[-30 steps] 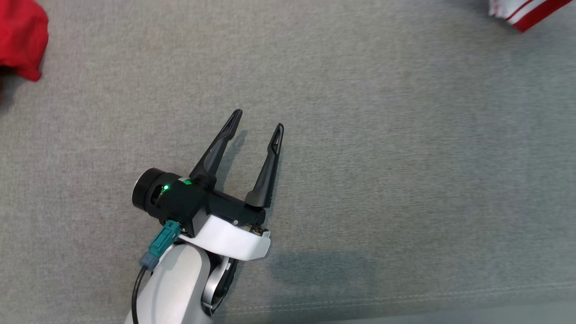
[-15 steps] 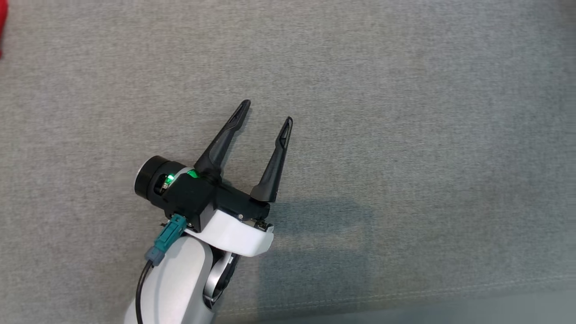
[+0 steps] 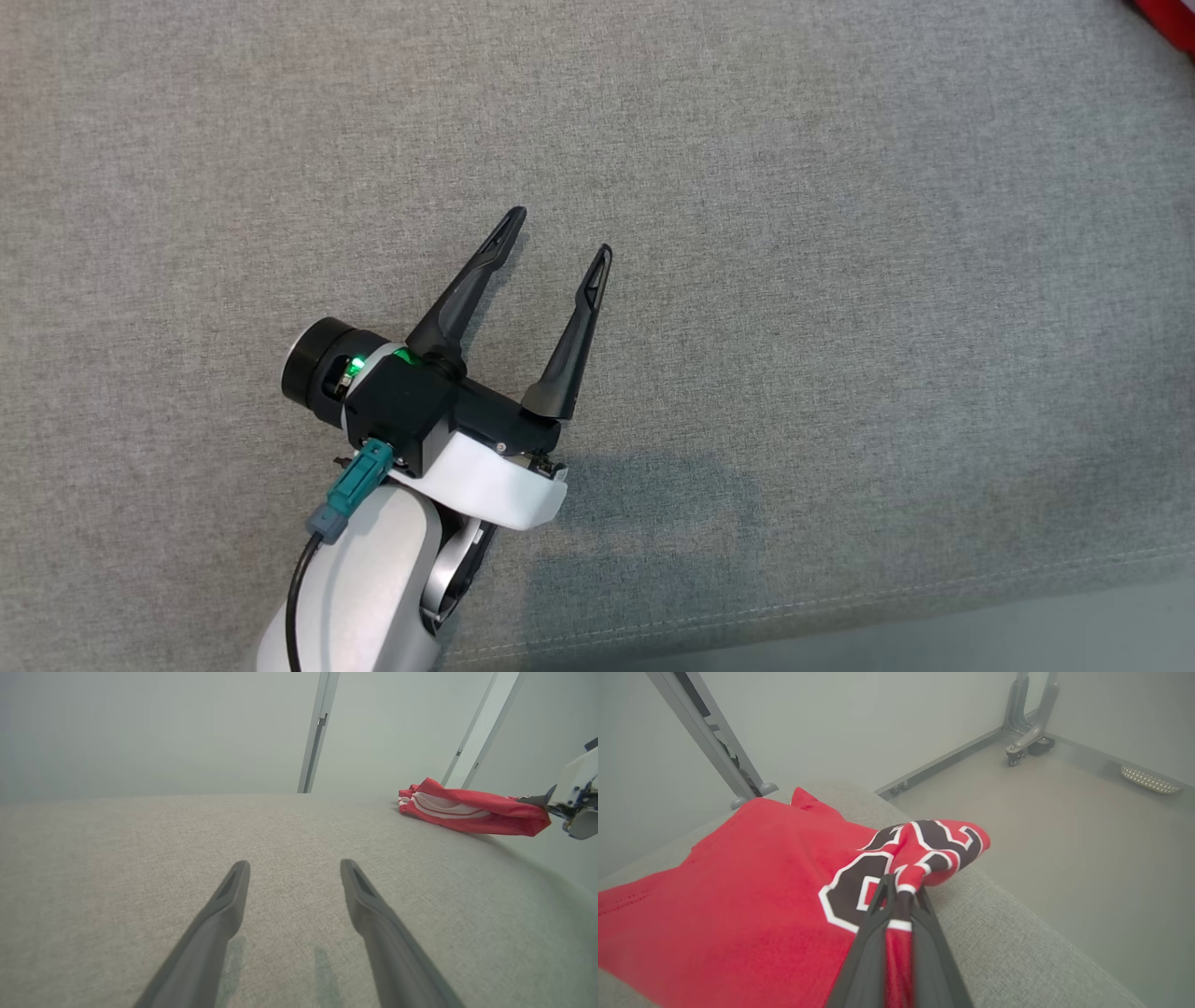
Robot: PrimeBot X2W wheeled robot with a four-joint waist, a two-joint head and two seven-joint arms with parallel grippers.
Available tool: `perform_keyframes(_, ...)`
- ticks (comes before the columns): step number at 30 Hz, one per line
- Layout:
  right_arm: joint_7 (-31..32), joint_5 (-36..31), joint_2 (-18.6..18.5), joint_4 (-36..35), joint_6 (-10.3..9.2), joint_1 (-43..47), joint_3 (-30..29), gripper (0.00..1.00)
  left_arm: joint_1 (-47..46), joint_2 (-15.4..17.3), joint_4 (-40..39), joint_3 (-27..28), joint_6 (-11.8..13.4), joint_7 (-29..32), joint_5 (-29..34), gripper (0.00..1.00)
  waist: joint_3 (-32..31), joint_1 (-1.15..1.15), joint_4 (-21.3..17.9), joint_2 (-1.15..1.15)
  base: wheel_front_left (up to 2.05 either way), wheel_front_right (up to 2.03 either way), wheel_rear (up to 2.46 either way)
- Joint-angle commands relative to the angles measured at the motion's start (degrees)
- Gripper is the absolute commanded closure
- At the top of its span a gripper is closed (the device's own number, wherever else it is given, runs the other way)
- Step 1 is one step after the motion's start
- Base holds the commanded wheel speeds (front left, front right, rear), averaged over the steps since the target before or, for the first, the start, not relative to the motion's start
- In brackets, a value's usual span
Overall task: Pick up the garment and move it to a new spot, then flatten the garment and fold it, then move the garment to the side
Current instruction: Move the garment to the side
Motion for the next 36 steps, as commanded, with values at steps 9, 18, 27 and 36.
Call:
perform_keyframes(9,7.1,-10.98,-0.97,-0.96,0.08,5.48,-10.97,1.0,-1.2,-0.28,-0.85,0.45,0.04,-0.51,-0.62,0.0,-1.72,0.0,0.3,0.0,0.0,0.0,0.0)
perform_keyframes(18,12.54,-29.75,1.55,-0.96,0.08,6.38,-27.25,0.0,-1.47,-0.64,-0.67,0.43,0.11,-0.57,-1.52,0.0,-2.43,0.0,2.09,0.0,0.0,0.0,0.0)
perform_keyframes(27,5.08,-48.42,6.59,-3.69,0.08,3.6,-33.23,0.0,1.26,-0.99,-0.21,1.99,1.59,-0.58,-2.5,0.0,-8.75,0.0,2.58,0.0,0.0,0.0,0.0)
perform_keyframes(36,-0.42,-53.94,17.1,-5.99,0.08,6.44,-31.93,0.0,5.74,-1.13,1.16,4.83,3.76,-0.58,-3.98,0.0,-16.53,0.0,4.25,0.0,0.0,0.0,0.0)
